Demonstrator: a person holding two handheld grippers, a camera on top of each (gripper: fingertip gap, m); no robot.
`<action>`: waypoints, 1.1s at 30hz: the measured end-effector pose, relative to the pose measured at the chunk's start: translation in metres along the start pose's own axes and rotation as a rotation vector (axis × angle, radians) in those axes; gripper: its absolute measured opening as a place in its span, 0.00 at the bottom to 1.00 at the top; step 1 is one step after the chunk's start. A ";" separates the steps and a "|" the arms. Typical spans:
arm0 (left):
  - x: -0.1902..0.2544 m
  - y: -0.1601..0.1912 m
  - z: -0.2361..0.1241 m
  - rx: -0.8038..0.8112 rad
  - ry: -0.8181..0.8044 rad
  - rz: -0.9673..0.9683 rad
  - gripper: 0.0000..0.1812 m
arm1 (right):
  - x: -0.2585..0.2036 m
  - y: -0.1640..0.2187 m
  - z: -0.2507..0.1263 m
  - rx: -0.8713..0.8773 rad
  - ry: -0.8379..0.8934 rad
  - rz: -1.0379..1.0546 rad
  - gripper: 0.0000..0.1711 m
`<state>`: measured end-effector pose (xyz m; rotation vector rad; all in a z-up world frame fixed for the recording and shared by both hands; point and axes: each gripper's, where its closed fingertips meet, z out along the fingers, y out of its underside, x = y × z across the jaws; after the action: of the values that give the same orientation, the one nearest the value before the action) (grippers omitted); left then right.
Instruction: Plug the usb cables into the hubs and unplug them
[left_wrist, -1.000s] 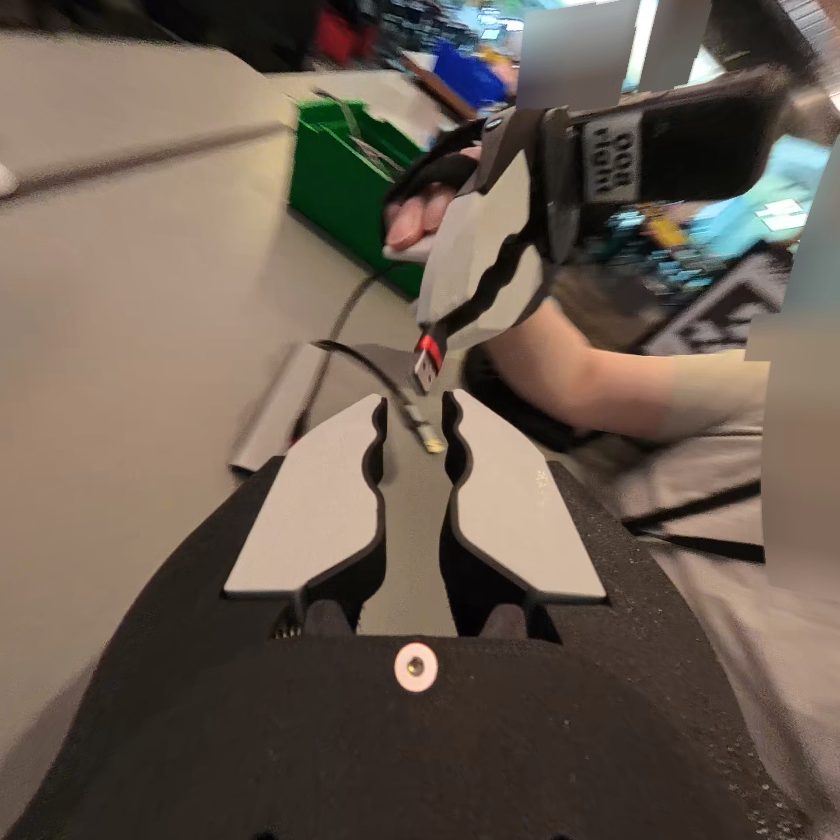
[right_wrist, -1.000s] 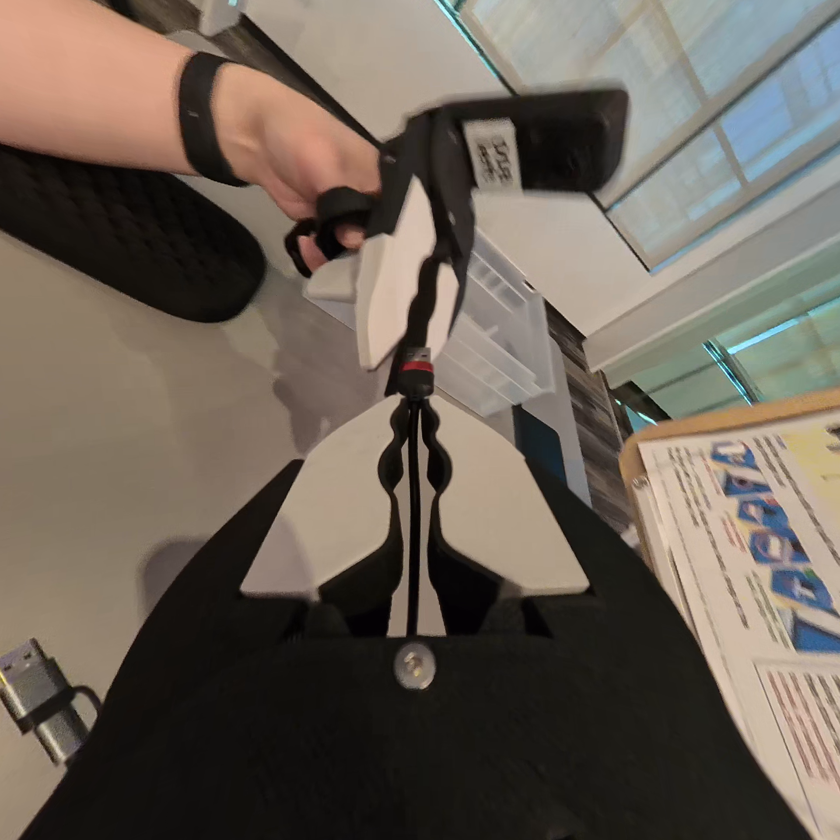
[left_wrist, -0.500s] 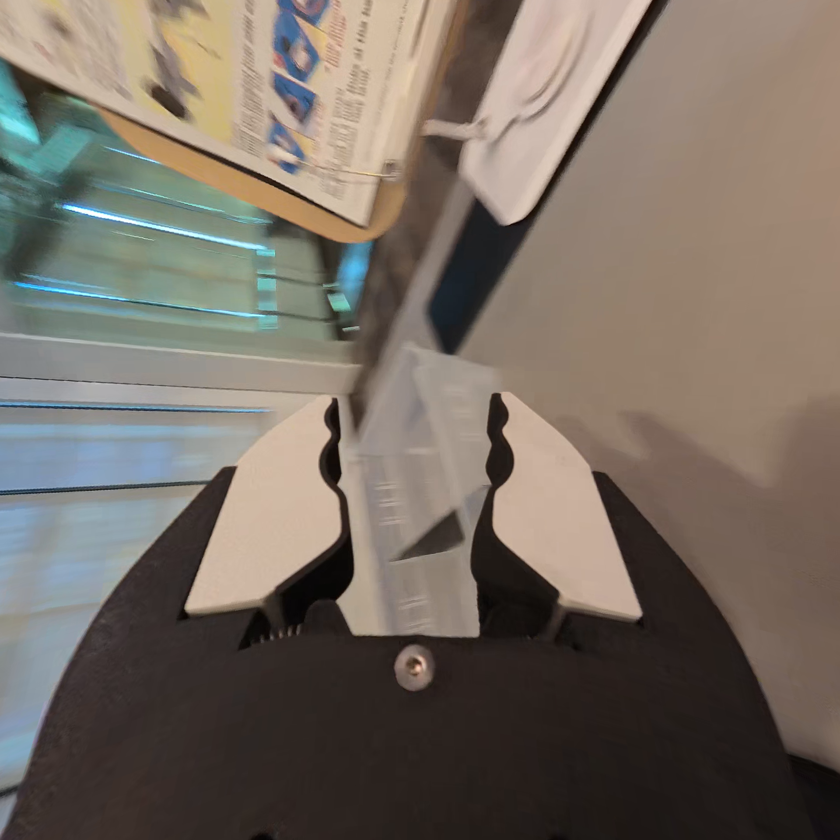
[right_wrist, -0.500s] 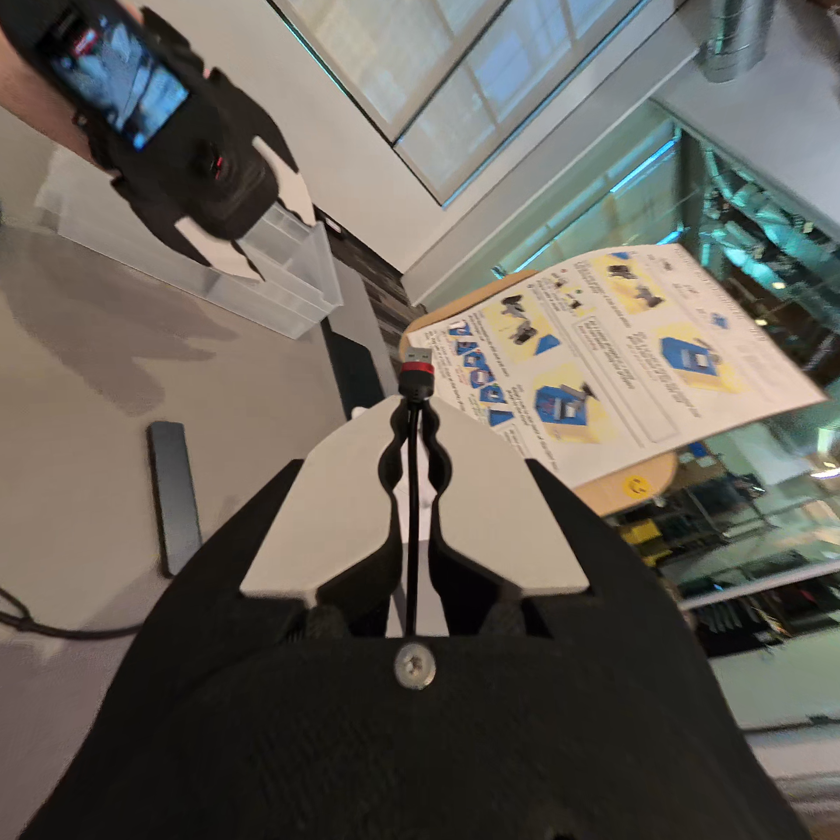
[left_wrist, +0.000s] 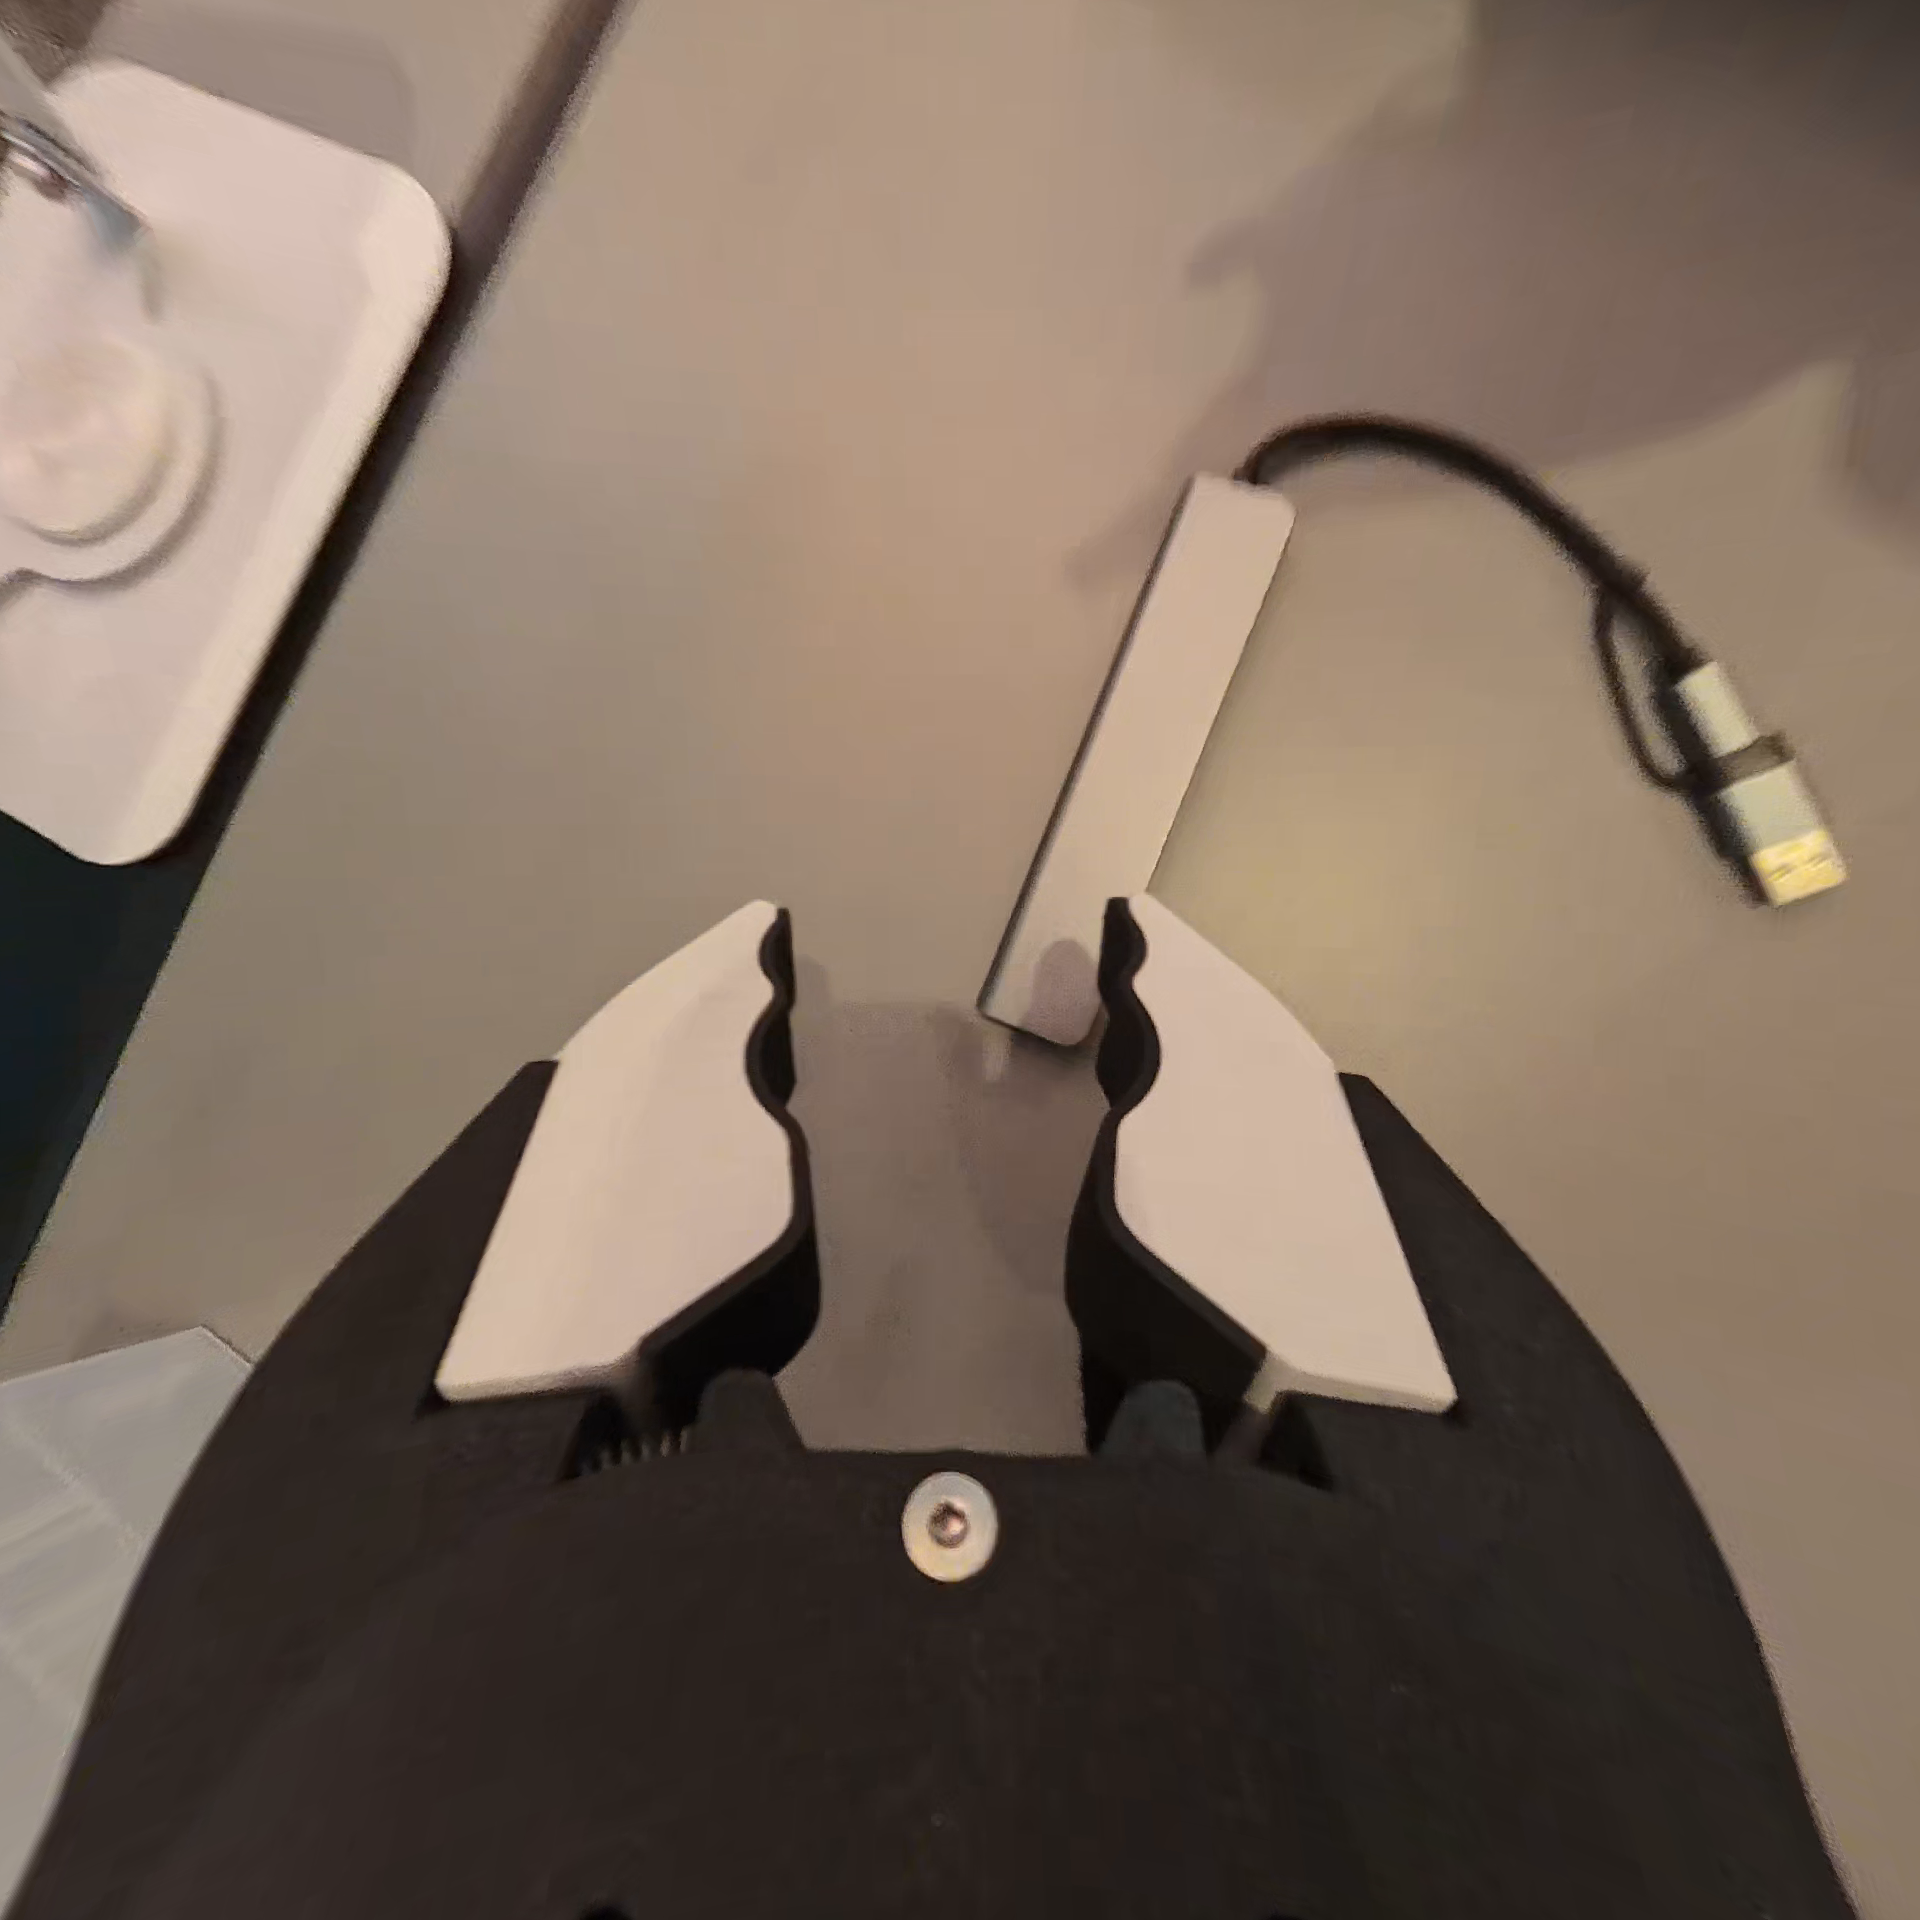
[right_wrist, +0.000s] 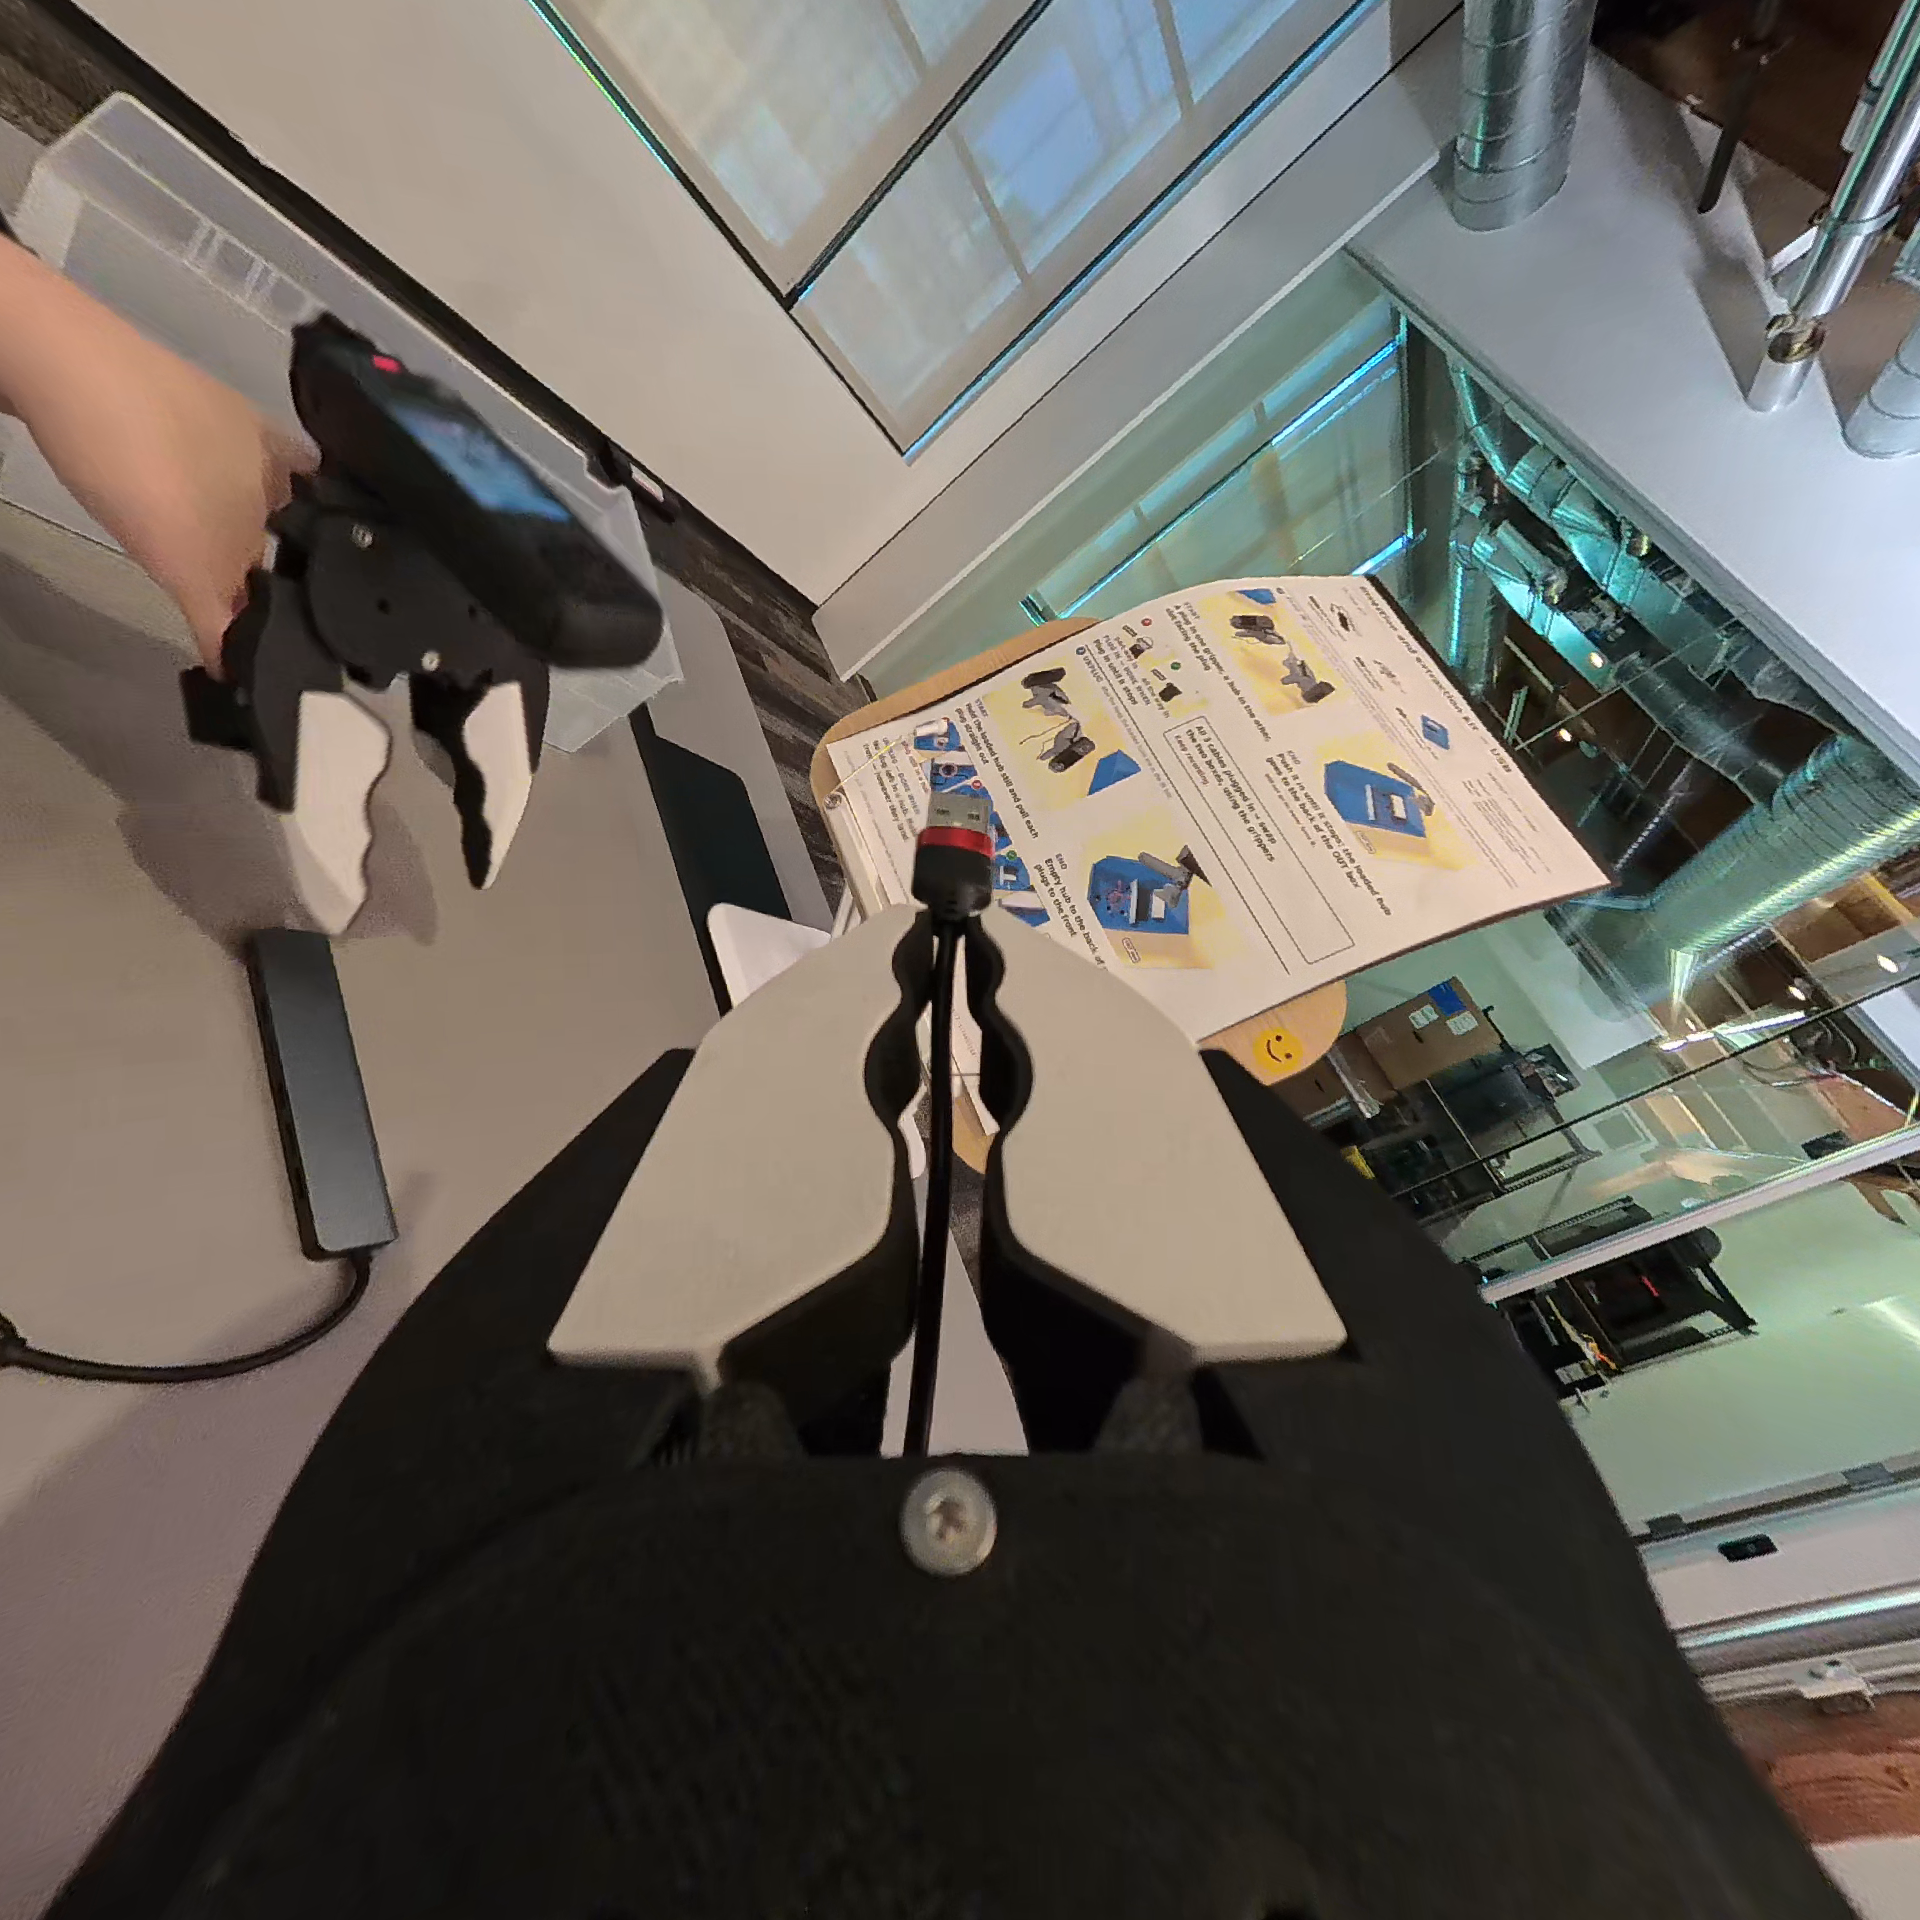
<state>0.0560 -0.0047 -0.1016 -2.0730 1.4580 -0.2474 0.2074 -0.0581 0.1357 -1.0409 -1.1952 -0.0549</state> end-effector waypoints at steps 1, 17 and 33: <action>0.003 0.006 0.009 -0.055 0.013 0.037 0.33 | 0.001 0.001 -0.001 -0.002 0.002 0.004 0.04; 0.024 0.030 0.045 -0.175 0.203 0.052 0.17 | 0.000 0.012 0.003 -0.027 -0.019 0.028 0.04; 0.028 0.023 0.048 -0.131 0.244 0.036 0.16 | -0.020 0.026 0.026 -0.144 -0.088 -0.004 0.04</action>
<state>0.0713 -0.0185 -0.1584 -2.1792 1.6938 -0.4131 0.1945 -0.0351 0.1035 -1.1769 -1.2876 -0.1002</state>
